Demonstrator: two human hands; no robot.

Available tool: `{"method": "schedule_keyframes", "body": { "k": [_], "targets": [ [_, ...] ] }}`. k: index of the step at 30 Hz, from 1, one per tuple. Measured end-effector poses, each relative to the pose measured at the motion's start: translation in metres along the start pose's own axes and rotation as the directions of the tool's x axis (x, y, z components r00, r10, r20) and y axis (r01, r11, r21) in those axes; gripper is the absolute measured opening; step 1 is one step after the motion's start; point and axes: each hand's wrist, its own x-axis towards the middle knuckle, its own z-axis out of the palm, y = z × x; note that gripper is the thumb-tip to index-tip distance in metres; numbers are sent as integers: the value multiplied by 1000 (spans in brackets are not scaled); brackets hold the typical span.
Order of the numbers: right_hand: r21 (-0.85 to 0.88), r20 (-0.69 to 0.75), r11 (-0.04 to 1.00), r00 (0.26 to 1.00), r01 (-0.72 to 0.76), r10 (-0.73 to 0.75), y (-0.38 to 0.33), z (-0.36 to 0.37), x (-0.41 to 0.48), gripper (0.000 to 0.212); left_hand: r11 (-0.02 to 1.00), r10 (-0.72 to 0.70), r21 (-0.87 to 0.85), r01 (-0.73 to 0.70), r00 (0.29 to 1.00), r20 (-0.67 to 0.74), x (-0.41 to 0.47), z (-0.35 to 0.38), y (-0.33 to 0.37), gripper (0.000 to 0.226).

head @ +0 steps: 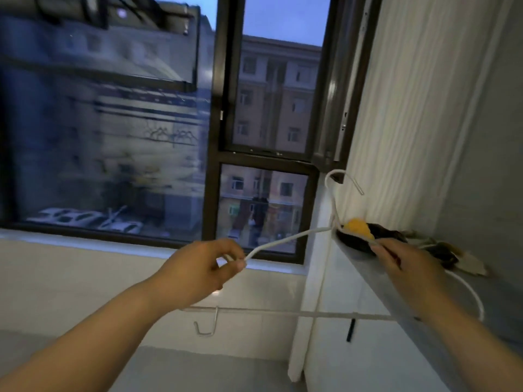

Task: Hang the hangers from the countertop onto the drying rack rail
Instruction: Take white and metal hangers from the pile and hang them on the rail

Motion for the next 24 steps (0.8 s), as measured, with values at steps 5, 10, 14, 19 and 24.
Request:
{"method": "schedule_keyframes", "body": {
  "k": [5, 10, 14, 19, 24],
  "targets": [
    [131, 66, 978, 983, 164, -173, -93, 43, 27, 21, 985, -43, 168, 47, 999, -29, -22, -57, -25, 15],
    [249, 48, 928, 953, 278, -299, -196, 91, 43, 16, 976, -141, 141, 163, 978, -155, -52, -142, -77, 27],
    [219, -130, 839, 867, 499, -482, -286, 127, 46, 4, 951, -211, 169, 258, 944, -254, -102, -209, -120, 29],
    [271, -190, 747, 794, 607, -577, -402, 166, 52, 23, 879, -303, 241, 412, 871, -387, -165, -286, -158, 25],
    [219, -400, 654, 678, 724, -617, -499, 172, 70, 23, 822, -289, 269, 502, 774, -563, -208, -353, -191, 22]
  ]
}}
